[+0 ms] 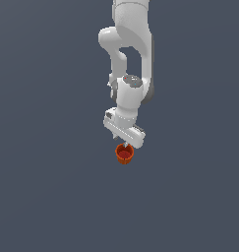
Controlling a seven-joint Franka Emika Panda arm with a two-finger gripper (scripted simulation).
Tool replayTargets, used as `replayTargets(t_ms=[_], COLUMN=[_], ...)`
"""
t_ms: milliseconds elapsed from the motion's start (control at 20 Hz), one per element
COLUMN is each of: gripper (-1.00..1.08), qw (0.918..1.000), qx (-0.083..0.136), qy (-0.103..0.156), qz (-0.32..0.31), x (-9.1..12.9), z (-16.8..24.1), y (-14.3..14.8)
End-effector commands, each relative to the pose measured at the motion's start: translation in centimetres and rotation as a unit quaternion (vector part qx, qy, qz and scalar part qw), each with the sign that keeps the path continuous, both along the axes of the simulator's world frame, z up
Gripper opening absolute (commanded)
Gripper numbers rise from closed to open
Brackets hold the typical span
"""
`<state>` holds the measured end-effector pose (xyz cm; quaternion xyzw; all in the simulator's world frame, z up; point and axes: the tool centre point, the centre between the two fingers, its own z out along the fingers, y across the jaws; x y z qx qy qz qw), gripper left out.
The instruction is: Pick up the object and move it to a goal position.
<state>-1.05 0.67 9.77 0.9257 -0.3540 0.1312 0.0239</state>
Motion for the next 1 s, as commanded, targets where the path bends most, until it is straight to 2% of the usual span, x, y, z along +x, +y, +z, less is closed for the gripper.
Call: replayTargets(t_ms=[0, 600, 650, 950], gripper=[0.28, 0.28, -1.00, -1.00], qw=[1.0000, 1.0000, 1.0000, 1.0000], qx=[0.000, 0.001, 0.001, 0.001], qy=[0.000, -0.001, -0.001, -0.001], qz=[0.000, -0.002, -0.002, -0.002], x=[0.0, 0.5, 0.5, 0.5], z=[-0.1, -2.7, -2.7, -2.7], y=[0.0, -0.4, -0.4, -0.4])
